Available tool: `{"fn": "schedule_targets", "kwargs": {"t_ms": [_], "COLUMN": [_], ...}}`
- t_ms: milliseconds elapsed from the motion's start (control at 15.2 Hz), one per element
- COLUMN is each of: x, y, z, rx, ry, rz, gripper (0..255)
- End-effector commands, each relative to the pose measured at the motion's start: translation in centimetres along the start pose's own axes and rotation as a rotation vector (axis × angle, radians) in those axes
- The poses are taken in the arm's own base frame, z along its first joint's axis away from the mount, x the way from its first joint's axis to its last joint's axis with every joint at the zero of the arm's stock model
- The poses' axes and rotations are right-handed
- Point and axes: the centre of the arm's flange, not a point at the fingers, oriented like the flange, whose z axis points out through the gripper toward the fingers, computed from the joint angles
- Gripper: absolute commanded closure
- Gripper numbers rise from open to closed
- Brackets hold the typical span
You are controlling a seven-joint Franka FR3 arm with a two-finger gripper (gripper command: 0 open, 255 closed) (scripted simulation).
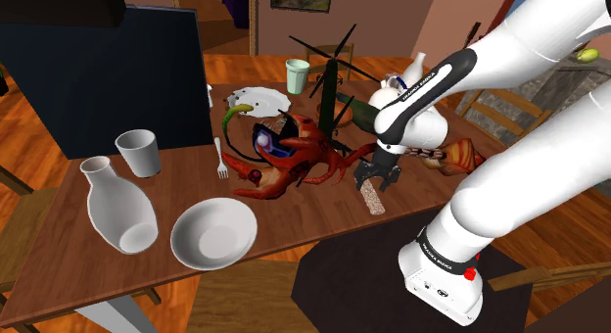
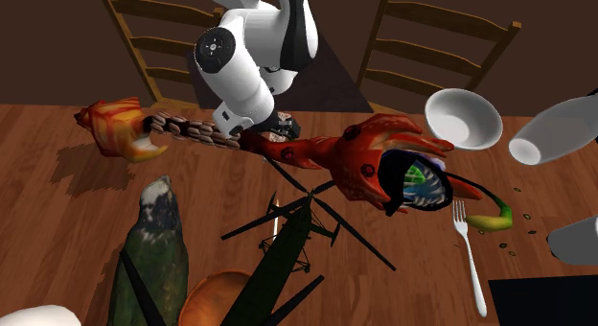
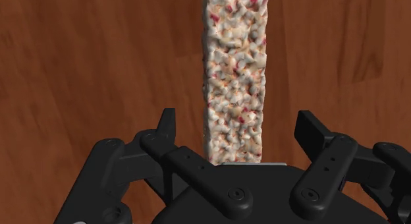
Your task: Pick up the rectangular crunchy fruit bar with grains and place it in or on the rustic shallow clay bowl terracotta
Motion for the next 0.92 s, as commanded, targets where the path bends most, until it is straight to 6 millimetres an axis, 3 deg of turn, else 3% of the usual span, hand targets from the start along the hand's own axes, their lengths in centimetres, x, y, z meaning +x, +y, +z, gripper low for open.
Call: {"fn": "schedule_targets", "kwargs": {"t_ms": [0,264,330,858], "x": [-0.4,-0.4,-0.42,-0.3], "y": [0.13,0.13,0.26,-0.51], "z": [0.56,0.56,0.72,0.95], "rx": [-0.003,-0.003,-0.004,-0.004], "ry": [-0.027,-0.027,-0.027,-0.025], "rz": [0.001,0.001,0.002,0.001], "gripper": [0,0,255,255]}}
